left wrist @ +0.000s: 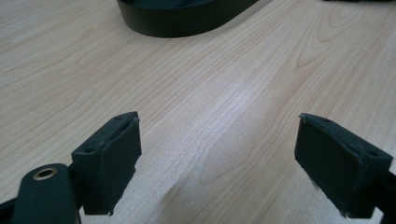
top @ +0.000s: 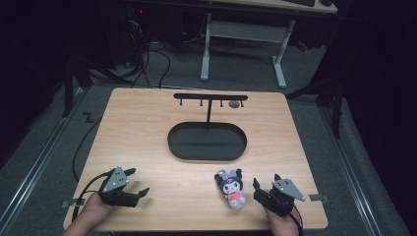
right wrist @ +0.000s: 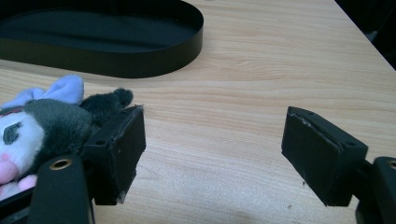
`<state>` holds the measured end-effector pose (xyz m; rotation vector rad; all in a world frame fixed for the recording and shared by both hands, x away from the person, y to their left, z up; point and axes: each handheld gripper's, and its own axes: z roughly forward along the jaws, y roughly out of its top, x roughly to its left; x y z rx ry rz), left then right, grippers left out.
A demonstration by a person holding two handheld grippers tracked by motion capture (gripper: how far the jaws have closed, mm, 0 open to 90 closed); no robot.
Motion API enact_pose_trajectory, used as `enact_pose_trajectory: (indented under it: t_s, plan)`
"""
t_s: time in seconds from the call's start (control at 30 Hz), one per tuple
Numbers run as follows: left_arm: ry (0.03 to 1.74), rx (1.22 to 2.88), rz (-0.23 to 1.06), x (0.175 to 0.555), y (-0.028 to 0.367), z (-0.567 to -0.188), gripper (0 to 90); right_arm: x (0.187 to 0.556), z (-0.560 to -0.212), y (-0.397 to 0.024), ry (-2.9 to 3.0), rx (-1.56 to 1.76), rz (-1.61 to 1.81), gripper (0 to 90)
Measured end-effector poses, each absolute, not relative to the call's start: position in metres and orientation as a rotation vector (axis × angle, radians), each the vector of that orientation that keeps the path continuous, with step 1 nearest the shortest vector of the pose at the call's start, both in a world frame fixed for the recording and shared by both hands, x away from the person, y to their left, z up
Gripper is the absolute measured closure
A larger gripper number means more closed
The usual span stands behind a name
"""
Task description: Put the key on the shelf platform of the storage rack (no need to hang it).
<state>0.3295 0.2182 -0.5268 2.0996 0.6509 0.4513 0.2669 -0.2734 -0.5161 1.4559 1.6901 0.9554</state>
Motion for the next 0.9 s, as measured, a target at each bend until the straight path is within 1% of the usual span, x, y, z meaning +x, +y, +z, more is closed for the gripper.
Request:
enact_pose_trajectory:
  t_s: [0.47,0.9]
  plan:
    - [0.654,2.101,0.447,0.3304,0.2180,-0.5267,15.5,0.2666,-0.5162,-0.2721,1.711,1.441,0.963,21.4]
    - [0.650,2.098,0.442,0.3306,0.2185,-0.5266,15.5,0.2716,-0.5090,-0.2646,1.794,1.450,0.881,25.0]
